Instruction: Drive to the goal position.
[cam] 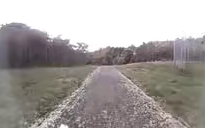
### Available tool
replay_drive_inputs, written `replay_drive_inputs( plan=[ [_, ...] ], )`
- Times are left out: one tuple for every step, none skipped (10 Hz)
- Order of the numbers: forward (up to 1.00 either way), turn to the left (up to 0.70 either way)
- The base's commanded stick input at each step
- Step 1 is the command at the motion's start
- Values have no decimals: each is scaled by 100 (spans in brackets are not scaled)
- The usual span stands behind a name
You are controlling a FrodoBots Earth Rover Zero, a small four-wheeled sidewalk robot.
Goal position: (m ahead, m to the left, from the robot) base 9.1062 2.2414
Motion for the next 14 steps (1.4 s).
replay_drive_inputs(
  plan=[
    [100,-22],
    [100,-11],
    [100,0],
    [100,0],
    [100,0],
    [100,0],
    [100,0],
    [100,0],
    [100,0],
    [100,0],
    [100,0],
    [100,0],
    [100,0],
    [100,0]
  ],
)
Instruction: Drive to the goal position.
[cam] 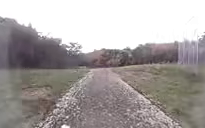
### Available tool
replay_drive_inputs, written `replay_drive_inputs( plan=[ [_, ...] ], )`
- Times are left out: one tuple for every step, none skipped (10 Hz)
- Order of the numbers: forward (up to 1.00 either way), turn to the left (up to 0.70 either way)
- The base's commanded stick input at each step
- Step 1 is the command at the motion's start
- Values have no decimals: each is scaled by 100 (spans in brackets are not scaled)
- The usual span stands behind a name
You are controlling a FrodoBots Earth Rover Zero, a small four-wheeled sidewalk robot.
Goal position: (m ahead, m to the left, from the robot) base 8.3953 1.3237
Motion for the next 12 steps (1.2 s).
replay_drive_inputs(
  plan=[
    [100,0],
    [100,0],
    [100,0],
    [100,0],
    [100,0],
    [100,0],
    [100,0],
    [100,0],
    [100,0],
    [100,0],
    [100,0],
    [100,0]
  ],
)
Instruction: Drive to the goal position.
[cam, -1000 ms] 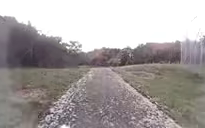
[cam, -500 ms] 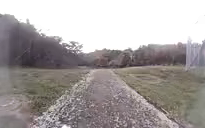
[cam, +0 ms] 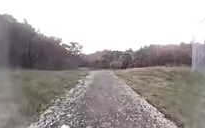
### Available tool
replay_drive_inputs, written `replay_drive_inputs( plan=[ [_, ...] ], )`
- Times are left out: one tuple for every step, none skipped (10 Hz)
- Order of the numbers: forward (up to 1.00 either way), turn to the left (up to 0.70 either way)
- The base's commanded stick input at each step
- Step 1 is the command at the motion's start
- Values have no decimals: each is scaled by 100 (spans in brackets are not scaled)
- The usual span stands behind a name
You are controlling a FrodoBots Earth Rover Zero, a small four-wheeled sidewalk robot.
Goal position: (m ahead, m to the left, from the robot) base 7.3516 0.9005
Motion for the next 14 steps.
replay_drive_inputs(
  plan=[
    [100,0],
    [100,0],
    [100,0],
    [100,0],
    [100,0],
    [100,0],
    [100,0],
    [100,0],
    [100,0],
    [100,0],
    [100,0],
    [100,0],
    [100,0],
    [100,0]
  ],
)
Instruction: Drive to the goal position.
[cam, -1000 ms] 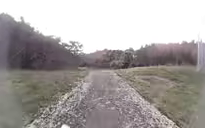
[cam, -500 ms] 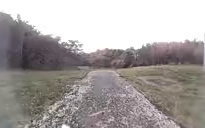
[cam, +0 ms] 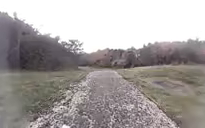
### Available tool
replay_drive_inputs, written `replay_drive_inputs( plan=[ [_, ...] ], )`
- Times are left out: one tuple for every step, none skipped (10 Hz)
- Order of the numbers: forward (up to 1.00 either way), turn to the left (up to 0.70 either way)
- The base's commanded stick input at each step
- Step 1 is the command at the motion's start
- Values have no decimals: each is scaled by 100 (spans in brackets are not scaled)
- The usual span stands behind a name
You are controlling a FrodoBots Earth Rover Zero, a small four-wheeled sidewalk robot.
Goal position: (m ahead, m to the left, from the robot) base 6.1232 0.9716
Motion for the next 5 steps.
replay_drive_inputs(
  plan=[
    [100,0],
    [100,0],
    [100,0],
    [100,0],
    [100,0]
  ],
)
